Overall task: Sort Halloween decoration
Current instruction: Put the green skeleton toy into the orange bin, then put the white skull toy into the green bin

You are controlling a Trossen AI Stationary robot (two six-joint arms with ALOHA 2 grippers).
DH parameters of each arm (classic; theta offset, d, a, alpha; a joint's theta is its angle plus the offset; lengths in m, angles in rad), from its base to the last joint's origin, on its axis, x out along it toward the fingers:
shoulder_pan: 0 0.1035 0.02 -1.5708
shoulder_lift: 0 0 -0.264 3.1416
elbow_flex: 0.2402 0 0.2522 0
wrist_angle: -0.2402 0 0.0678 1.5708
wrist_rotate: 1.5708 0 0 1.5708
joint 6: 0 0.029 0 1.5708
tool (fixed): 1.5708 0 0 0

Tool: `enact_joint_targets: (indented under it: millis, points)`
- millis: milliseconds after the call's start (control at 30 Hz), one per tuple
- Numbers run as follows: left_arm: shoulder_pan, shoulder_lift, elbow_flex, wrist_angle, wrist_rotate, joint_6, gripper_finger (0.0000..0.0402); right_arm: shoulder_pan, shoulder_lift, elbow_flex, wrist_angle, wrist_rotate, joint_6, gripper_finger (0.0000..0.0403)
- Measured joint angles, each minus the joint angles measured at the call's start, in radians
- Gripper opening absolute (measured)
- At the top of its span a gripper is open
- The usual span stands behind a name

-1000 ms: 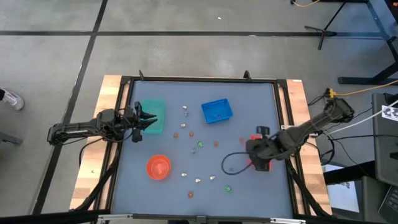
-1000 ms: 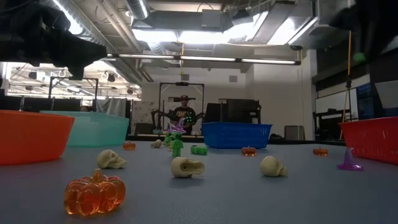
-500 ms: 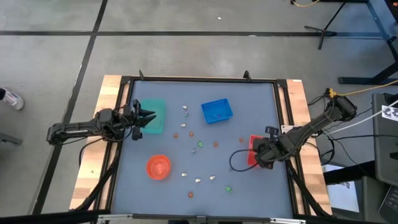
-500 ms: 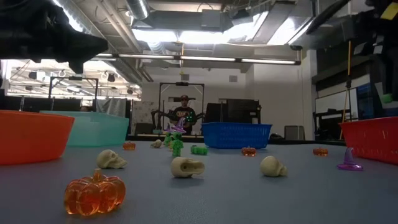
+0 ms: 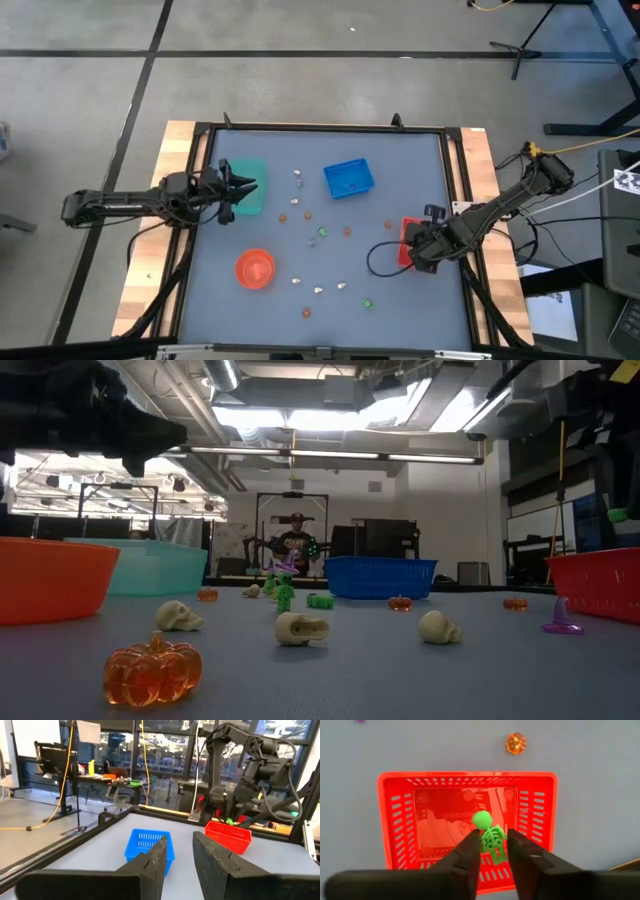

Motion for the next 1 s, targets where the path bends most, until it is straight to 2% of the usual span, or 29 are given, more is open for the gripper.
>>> enact_joint_targets:
  millis: [167, 333, 667, 800, 1000]
  points:
    - [0.0, 0.113, 0.068, -0.001, 0.0, 0.003, 0.0082, 0.0, 0.0, 0.0, -0.001, 0.0, -0.002, 0.0176]
    - [0.0, 0.25, 0.144, -0.007, 0.0, 0.003, 0.0082, 0.0, 0.0, 0.0, -0.001, 0.0, -0.002, 0.0211]
    - [0.0, 0.577, 0.34, -0.095, 0.011, 0.004, 0.0082, 0.0, 0.0, 0.0, 0.0, 0.0, -0.003, 0.0221]
    - [0.0, 0.71, 0.429, -0.192, 0.05, 0.06, 0.0082, 0.0, 0.0, 0.0, 0.0, -0.001, -0.004, 0.0221]
    - [0.0, 0.871, 0.492, -0.205, 0.132, 0.117, 0.0082, 0.0, 0.0, 0.0, 0.0, -0.021, -0.004, 0.0221]
